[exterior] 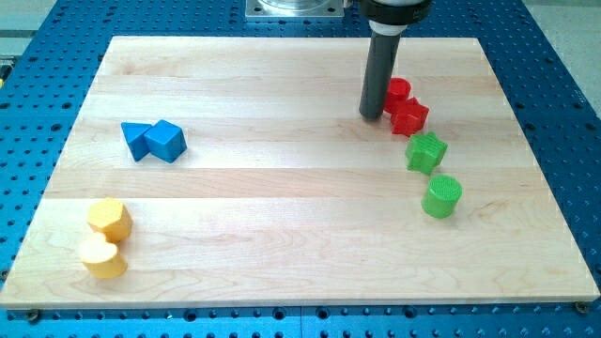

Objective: Move the arm to the left side

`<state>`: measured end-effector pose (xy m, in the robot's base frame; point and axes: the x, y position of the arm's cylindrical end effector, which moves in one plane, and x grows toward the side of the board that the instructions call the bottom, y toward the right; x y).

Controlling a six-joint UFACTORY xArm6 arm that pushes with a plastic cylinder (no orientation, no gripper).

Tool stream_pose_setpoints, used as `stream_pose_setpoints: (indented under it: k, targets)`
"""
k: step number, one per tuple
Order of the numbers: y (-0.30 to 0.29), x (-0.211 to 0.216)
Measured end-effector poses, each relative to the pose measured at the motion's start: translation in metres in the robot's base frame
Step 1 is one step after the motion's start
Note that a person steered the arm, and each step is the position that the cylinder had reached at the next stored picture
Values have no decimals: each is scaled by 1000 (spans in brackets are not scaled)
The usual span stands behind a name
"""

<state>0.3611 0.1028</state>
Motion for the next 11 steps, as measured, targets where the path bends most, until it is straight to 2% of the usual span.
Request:
stream_pose_setpoints:
  k: [2, 3, 5, 11]
  targets:
    - [8, -33]
    - [7, -35]
    - [-110, -96]
    - [-139, -104]
